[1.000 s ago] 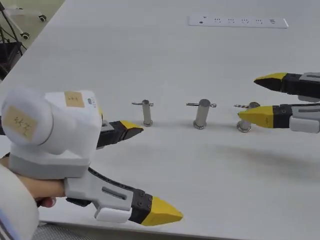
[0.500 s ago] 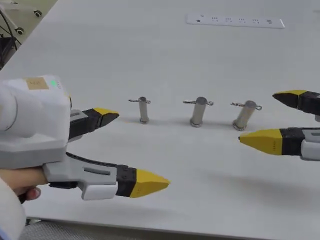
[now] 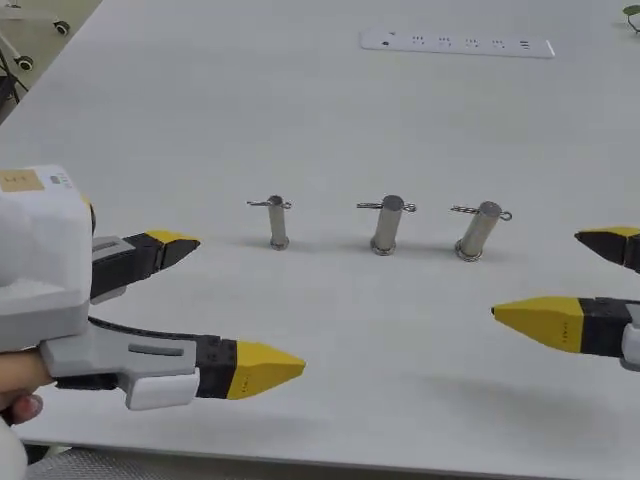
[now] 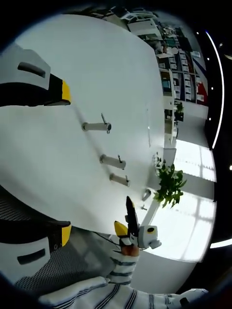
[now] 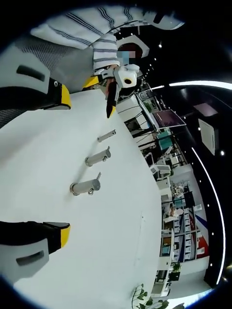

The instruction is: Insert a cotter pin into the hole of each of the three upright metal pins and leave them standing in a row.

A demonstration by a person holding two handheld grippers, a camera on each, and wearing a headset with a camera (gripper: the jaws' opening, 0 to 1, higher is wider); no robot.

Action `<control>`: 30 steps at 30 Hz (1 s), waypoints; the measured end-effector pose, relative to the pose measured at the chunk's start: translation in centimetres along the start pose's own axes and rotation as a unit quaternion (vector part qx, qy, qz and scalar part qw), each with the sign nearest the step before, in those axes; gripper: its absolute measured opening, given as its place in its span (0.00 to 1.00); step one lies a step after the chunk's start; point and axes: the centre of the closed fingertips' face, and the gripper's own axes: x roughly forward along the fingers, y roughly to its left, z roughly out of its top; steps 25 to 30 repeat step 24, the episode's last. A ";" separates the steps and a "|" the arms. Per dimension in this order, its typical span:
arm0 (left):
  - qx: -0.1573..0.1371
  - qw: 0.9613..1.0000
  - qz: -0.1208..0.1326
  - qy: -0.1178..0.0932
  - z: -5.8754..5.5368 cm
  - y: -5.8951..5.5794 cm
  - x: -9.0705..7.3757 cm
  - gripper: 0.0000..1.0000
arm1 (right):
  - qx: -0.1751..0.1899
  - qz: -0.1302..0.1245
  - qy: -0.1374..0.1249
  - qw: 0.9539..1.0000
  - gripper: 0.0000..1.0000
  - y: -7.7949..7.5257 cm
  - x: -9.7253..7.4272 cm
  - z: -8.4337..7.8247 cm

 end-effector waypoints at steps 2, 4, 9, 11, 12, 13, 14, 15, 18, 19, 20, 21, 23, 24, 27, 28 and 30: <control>-0.004 1.000 -0.001 0.003 -0.2 0.0 -0.1 0.98 | 0.005 -0.004 0.002 1.000 0.95 0.0 -0.2 -0.4; -0.009 1.000 0.000 0.006 -0.4 0.0 -0.1 0.98 | 0.012 -0.008 0.005 1.000 0.96 0.1 -0.4 -0.9; -0.016 1.000 0.005 0.016 -1.1 0.0 -0.2 0.98 | 0.027 -0.012 0.011 1.000 0.96 0.4 -0.7 -1.7; -0.018 1.000 0.008 0.018 -1.2 0.1 -0.3 0.98 | 0.032 -0.012 0.018 0.999 0.96 0.6 -0.7 -2.2; -0.019 1.000 0.009 0.018 -1.3 0.1 -0.3 0.98 | 0.033 -0.012 0.021 0.999 0.96 0.7 -0.7 -2.4; -0.022 1.000 0.010 0.019 -1.3 0.1 -0.4 0.98 | 0.035 -0.012 0.027 0.999 0.96 0.8 -0.8 -2.7; -0.023 0.999 0.011 0.019 -1.3 0.2 -0.4 0.98 | 0.035 -0.012 0.029 0.999 0.96 0.8 -0.8 -2.8; -0.024 0.999 0.012 0.020 -1.4 0.2 -0.4 0.98 | 0.037 -0.011 0.030 0.999 0.96 0.9 -0.8 -2.9; -0.028 0.999 0.020 0.023 -1.6 0.4 -0.5 0.97 | 0.043 -0.012 0.031 0.999 0.96 1.0 -0.8 -3.1; -0.027 0.999 0.021 0.025 -1.6 0.5 -0.5 0.97 | 0.043 -0.012 0.033 0.998 0.96 1.1 -0.8 -3.2; -0.025 0.999 0.022 0.028 -1.7 0.5 -0.5 0.96 | 0.042 -0.012 0.035 0.998 0.96 1.1 -0.8 -3.3; -0.025 0.999 0.022 0.029 -1.7 0.5 -0.6 0.96 | 0.042 -0.012 0.036 0.998 0.96 1.2 -0.8 -3.3; -0.026 0.999 0.021 0.031 -1.8 0.4 -0.6 0.96 | 0.043 -0.011 0.037 0.998 0.95 1.3 -0.7 -3.4; -0.027 0.999 0.021 0.033 -1.8 0.4 -0.6 0.96 | 0.044 -0.011 0.037 0.998 0.95 1.4 -0.7 -3.4; -0.027 0.999 0.021 0.033 -1.8 0.4 -0.6 0.96 | 0.044 -0.011 0.037 0.998 0.95 1.4 -0.7 -3.4; -0.027 0.999 0.021 0.033 -1.8 0.4 -0.6 0.96 | 0.044 -0.011 0.037 0.998 0.95 1.4 -0.7 -3.4; -0.027 0.999 0.021 0.033 -1.8 0.4 -0.6 0.96 | 0.044 -0.011 0.037 0.998 0.95 1.4 -0.7 -3.4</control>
